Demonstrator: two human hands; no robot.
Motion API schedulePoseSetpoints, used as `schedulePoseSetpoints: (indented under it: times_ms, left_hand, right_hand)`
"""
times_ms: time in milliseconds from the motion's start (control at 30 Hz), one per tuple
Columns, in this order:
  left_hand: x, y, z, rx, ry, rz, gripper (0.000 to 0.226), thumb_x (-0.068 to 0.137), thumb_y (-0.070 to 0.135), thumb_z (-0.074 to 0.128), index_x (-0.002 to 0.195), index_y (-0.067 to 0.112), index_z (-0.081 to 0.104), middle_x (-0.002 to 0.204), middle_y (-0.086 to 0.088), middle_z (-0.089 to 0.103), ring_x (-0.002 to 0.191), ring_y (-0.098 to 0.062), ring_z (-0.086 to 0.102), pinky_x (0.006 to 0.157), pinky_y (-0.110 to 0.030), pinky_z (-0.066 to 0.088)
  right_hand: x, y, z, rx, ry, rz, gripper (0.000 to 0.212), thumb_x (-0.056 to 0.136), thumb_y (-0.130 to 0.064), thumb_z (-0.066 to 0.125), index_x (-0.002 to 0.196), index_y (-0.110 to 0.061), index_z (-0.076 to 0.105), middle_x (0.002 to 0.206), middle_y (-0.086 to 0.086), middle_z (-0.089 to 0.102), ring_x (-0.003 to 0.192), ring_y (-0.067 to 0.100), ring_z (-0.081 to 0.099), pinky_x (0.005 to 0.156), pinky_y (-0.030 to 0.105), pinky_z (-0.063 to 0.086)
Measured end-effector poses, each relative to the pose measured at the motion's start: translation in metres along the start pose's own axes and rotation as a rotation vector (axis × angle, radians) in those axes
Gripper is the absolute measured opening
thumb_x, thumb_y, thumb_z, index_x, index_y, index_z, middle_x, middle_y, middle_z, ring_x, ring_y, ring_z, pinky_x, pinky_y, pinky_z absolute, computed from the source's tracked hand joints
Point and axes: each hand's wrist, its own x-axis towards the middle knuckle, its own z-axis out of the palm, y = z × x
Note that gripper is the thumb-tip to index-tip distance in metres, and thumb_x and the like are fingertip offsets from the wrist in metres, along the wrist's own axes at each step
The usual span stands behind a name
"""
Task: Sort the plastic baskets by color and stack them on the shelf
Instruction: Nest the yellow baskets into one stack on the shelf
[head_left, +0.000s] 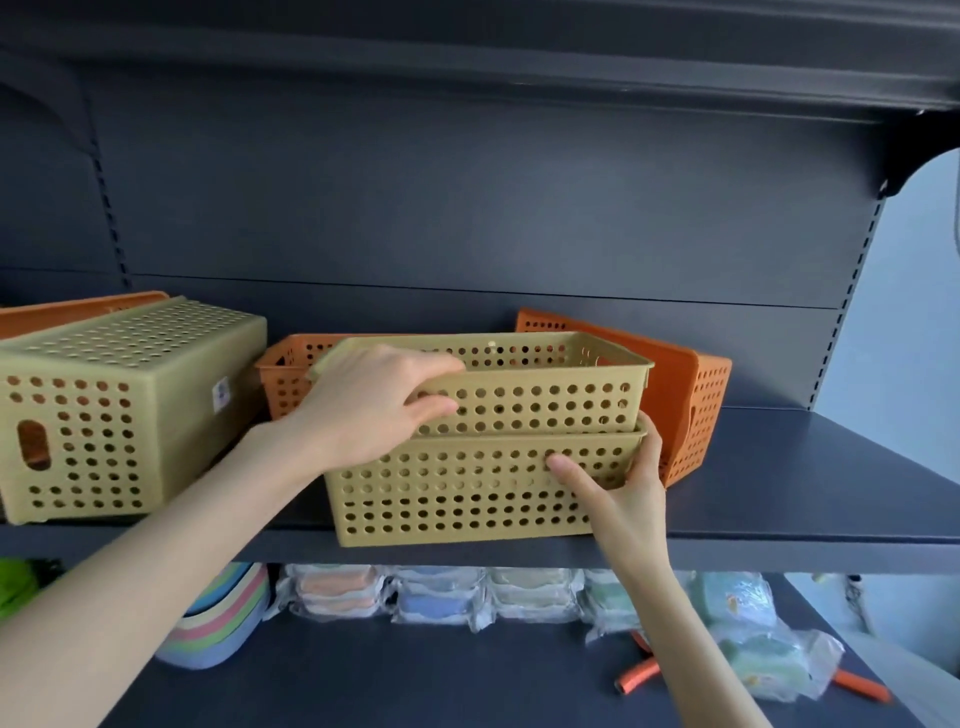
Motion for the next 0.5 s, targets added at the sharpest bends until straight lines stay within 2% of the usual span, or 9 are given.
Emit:
schedulePoseSetpoints:
  times_ms: [67,167,233,267,333,400,433,500]
  left_hand:
    - [-0.007,-0.005,0.018,-0.004,0.015,0.041,0.040,0.091,0.047,0.043,0.127,0.031,0.052,0.120,0.010,0.064,0.103,-0.011,0.062,0.102,-0.043,0.036]
    - [-0.010,-0.008,0.038,0.049,0.128,0.116,0.057,0.090,0.062,0.023,0.105,0.027,0.065,0.084,0.009,0.070,0.065,-0.009,0.063,0.071,-0.028,0.049]
    - [-0.007,-0.011,0.046,0.119,0.230,0.148,0.059,0.093,0.060,0.021,0.088,0.023,0.065,0.062,0.011,0.061,0.047,-0.008,0.054,0.047,-0.023,0.048]
    - [-0.006,-0.012,0.050,0.145,0.283,0.153,0.057,0.094,0.058,0.022,0.081,0.021,0.064,0.056,0.011,0.057,0.042,-0.008,0.050,0.040,-0.021,0.043]
    - [-0.005,-0.013,0.053,0.192,0.377,0.157,0.052,0.096,0.053,0.030,0.073,0.019,0.061,0.049,0.010,0.051,0.040,-0.007,0.046,0.038,-0.015,0.032]
    - [-0.005,-0.013,0.057,0.239,0.452,0.165,0.047,0.095,0.050,0.039,0.067,0.018,0.059,0.047,0.009,0.050,0.039,-0.008,0.045,0.042,-0.013,0.020]
    - [-0.005,-0.013,0.058,0.259,0.484,0.168,0.046,0.094,0.050,0.043,0.065,0.018,0.058,0.046,0.008,0.050,0.039,-0.009,0.046,0.044,-0.014,0.019]
    - [-0.003,-0.013,0.061,0.290,0.534,0.178,0.046,0.092,0.051,0.048,0.062,0.017,0.057,0.044,0.007,0.051,0.038,-0.010,0.048,0.045,-0.015,0.022]
  right_hand:
    - [0.000,0.003,0.002,-0.031,0.020,0.007,0.099,0.049,-0.068,0.078,0.131,-0.043,0.030,0.123,-0.009,0.057,0.118,0.016,0.053,0.093,0.048,0.049]
    - [0.000,0.007,0.004,-0.050,0.020,-0.001,0.101,0.051,-0.071,0.076,0.134,-0.038,0.029,0.126,-0.009,0.055,0.123,0.021,0.048,0.097,0.050,0.045]
    - [0.001,0.006,0.004,-0.074,0.016,-0.013,0.105,0.051,-0.073,0.074,0.136,-0.035,0.026,0.132,-0.007,0.051,0.125,0.020,0.046,0.100,0.050,0.043]
    - [0.001,0.006,0.004,-0.089,0.017,-0.026,0.110,0.051,-0.072,0.075,0.139,-0.034,0.022,0.138,-0.004,0.046,0.129,0.019,0.043,0.103,0.050,0.041]
    - [0.001,0.002,0.002,-0.114,0.030,-0.075,0.118,0.054,-0.063,0.078,0.144,-0.039,0.005,0.153,-0.002,0.026,0.138,0.014,0.030,0.111,0.046,0.032]
    - [0.005,-0.003,0.000,-0.172,0.059,-0.185,0.123,0.057,-0.058,0.079,0.145,-0.040,-0.004,0.158,-0.002,0.010,0.144,0.010,0.016,0.116,0.043,0.022]
    - [0.008,-0.006,-0.003,-0.238,0.063,-0.264,0.121,0.058,-0.056,0.080,0.147,-0.038,-0.001,0.158,-0.003,0.007,0.144,0.007,0.009,0.118,0.038,0.017]
    - [0.015,-0.010,-0.007,-0.366,0.017,-0.381,0.103,0.061,-0.052,0.079,0.145,-0.030,0.023,0.154,-0.008,0.013,0.141,0.003,0.009,0.114,0.028,0.015]
